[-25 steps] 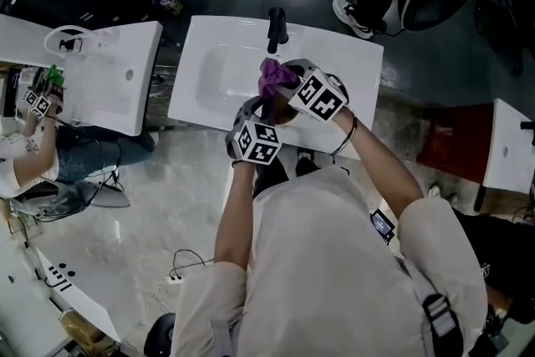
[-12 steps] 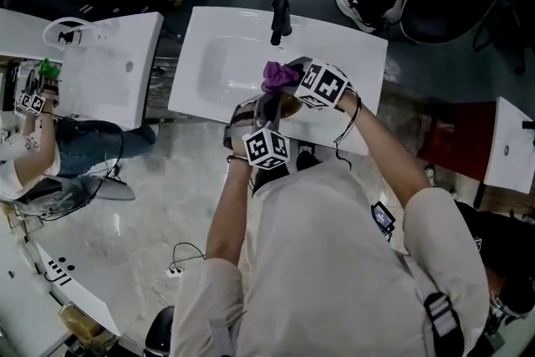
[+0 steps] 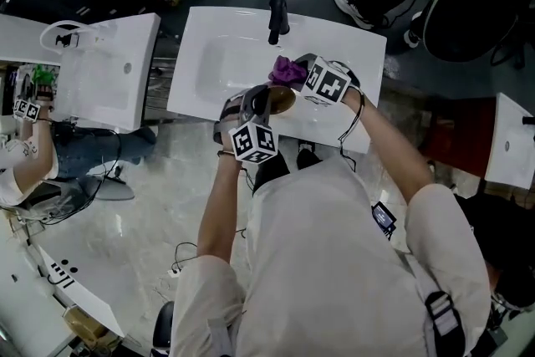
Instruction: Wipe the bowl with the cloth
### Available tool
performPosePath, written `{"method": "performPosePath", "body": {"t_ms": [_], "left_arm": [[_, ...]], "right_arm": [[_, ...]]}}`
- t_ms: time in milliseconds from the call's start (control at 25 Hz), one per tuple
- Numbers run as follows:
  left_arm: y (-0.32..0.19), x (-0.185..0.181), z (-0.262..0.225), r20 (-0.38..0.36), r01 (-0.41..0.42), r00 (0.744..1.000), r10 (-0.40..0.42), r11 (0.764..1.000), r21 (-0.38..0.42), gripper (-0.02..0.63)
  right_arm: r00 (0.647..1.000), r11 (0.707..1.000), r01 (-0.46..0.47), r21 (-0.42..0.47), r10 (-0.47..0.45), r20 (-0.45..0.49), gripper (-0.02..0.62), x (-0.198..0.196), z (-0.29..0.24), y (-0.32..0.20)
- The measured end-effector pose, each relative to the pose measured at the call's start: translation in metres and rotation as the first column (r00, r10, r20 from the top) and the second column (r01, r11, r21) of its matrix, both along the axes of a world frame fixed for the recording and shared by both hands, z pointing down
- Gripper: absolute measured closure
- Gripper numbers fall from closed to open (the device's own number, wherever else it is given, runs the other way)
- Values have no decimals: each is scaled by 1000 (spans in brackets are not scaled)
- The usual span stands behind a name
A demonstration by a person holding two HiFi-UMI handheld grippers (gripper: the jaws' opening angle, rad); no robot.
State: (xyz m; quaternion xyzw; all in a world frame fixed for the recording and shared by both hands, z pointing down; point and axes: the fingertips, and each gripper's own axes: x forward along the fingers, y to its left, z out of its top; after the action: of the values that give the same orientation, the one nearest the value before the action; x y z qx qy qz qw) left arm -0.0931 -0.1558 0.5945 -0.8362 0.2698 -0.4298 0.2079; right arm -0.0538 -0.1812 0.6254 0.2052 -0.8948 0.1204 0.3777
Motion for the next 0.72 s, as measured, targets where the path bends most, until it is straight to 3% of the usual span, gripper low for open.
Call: {"method": "performPosePath", "body": {"t_ms": [200,280,400,600,640,680,720], "left_arm": [[-16,-11,-7,-136,98,985,-110,991,-93,589],[-20,-17,-3,-218,150,957,-191,970,-189,589],[-22,-27,8,-319,205,893,-318,918,-340,589],[-22,-42,22,-428,249,748,-508,812,-528,589],[-23,-45,25,-447,250,705,-551,782,-571,589],[-24,-49,28,-467,248,645,-604,744,-620,589],[-26,-54,30,-486,241,570,-663,700,-672,589]], "right_arm": [[998,998,34,48,-30,-63,460,7,4,3],[998,998,29,63,-25,-66,460,9,5,4],[997,997,24,79,-18,-72,462,9,6,6],[999,996,8,93,-4,-44,462,9,8,14],[999,995,2,101,2,-35,462,9,8,14],[1000,994,-9,110,12,-21,460,9,8,14],[1000,993,-27,117,28,-1,462,9,8,13]]}}
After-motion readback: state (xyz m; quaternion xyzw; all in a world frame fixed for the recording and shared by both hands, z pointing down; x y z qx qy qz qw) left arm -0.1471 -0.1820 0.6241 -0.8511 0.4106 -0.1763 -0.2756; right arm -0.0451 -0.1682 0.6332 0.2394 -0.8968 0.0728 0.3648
